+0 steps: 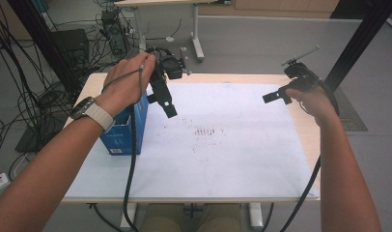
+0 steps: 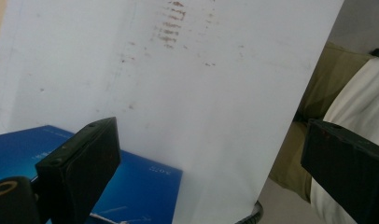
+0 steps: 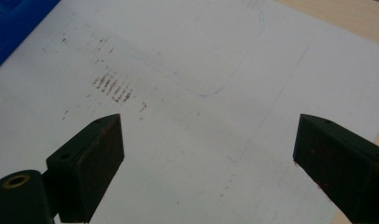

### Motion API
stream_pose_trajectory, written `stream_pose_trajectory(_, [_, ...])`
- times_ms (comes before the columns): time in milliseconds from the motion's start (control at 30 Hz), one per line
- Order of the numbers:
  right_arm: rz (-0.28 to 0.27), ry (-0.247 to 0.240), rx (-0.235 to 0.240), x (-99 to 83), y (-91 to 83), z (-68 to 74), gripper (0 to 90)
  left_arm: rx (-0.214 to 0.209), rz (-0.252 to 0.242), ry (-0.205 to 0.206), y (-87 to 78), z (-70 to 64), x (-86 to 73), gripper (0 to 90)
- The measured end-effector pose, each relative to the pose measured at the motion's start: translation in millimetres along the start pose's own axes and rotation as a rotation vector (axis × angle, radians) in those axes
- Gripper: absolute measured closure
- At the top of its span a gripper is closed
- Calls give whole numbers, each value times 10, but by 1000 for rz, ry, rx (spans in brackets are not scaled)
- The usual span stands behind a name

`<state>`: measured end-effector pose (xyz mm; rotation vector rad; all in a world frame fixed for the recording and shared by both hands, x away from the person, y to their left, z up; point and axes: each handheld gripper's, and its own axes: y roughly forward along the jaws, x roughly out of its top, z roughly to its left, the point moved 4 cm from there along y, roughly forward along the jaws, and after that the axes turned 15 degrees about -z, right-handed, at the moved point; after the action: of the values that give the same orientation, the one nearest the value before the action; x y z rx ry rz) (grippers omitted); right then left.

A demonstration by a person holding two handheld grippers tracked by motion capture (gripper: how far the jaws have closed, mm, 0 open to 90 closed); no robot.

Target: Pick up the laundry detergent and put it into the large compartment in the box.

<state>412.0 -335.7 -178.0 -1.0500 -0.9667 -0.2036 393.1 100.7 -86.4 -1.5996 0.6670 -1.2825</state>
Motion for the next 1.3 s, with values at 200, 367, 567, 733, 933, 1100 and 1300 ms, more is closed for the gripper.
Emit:
stream_pose_trajectory(200, [0, 4, 3, -24, 2, -10, 86, -39, -5, 39, 70, -12, 16, 53])
stream_pose_trajectory(367, [1, 4, 5, -42, 10, -6, 86, -60, 3, 70, 154, -22, 58, 54])
stream_pose_trajectory(567, [3, 4, 9, -62, 11, -6, 86, -84, 8, 103, 235, -45, 115, 54])
stream_pose_trajectory(733, [2, 6, 11, -64, 8, -4, 86, -103, 12, 136, 295, -49, 161, 55])
stream_pose_trajectory(933, [0, 6, 11, -72, -1, -7, 86, -110, 13, 142, 355, -27, 175, 54])
stream_pose_trajectory(1100, [-1, 5, 12, -68, -12, 7, 86, -119, 9, 145, 379, -18, 173, 54])
stream_pose_trajectory(1300, [-4, 4, 11, -62, -28, 22, 86, -125, 9, 162, 413, -63, 203, 54])
